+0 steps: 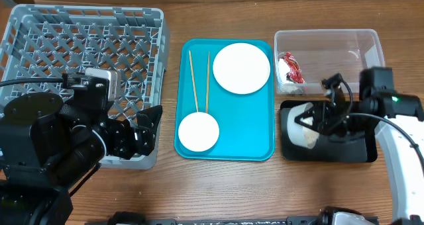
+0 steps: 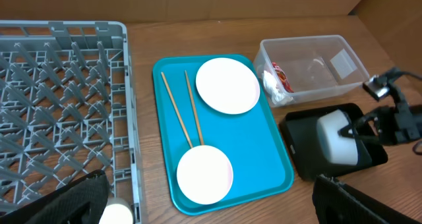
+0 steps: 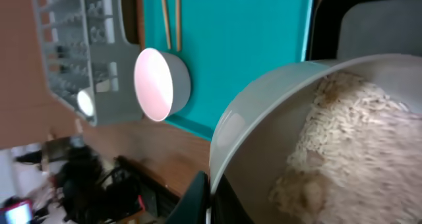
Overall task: Sort waste into correct bins and load items into the dishwasher
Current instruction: 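Tip the grey bowl over the black tray to pour out rice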
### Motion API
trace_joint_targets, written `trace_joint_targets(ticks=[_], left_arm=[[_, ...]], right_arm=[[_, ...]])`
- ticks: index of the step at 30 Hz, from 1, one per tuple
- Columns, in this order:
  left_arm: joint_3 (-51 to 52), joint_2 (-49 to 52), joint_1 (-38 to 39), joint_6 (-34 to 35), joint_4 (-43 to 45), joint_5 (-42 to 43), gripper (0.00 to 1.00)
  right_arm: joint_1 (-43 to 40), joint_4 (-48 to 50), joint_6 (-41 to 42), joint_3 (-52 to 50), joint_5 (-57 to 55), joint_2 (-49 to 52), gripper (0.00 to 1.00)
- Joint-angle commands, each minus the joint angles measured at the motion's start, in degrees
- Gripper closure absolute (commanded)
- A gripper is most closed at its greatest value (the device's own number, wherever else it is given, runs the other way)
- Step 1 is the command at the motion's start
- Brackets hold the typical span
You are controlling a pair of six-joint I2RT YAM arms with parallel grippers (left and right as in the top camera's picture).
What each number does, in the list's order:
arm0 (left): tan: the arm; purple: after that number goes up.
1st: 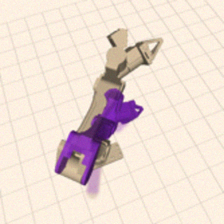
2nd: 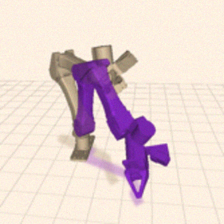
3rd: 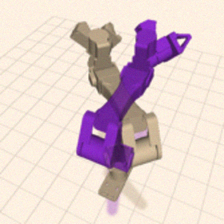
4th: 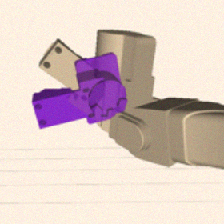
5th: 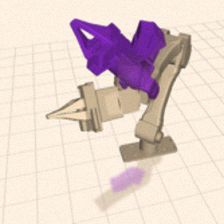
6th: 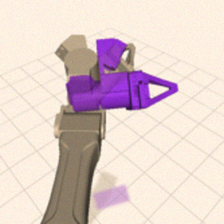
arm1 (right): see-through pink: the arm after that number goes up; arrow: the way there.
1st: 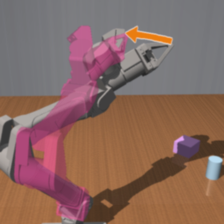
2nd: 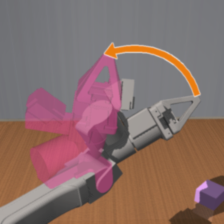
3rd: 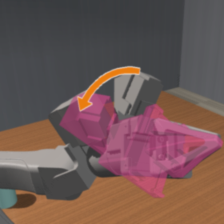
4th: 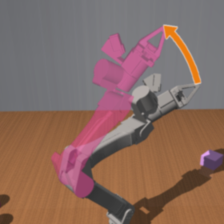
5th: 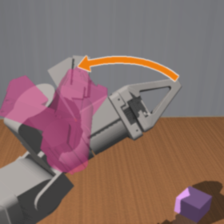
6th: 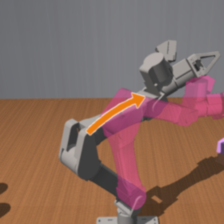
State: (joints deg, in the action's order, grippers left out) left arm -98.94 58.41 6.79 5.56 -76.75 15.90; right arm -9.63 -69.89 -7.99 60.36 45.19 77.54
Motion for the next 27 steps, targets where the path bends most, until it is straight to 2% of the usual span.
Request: trace_joint_targets(ticks=[1, 9, 18, 27], left_arm=[[-0.2, 0.1, 0.2, -0.4, 0.0, 0.6, 0.00], [-0.2, 0.1, 0.2, -0.4, 0.0, 0.6, 0.00], [-0.2, 0.1, 0.2, -0.4, 0.0, 0.6, 0.00], [-0.2, 0.1, 0.2, -0.4, 0.0, 0.6, 0.00]], right_arm=[[-3.0, 1.7, -10.7, -4.0, 12.3, 1.9, 0.96], [-10.0, 3.8, -19.0, -6.5, 25.6, 7.7, 0.96], [-16.2, 3.6, -19.5, -6.6, 34.2, 7.8, 0.96], [-17.0, 3.9, -21.6, -6.8, 34.4, 7.8, 0.96]])
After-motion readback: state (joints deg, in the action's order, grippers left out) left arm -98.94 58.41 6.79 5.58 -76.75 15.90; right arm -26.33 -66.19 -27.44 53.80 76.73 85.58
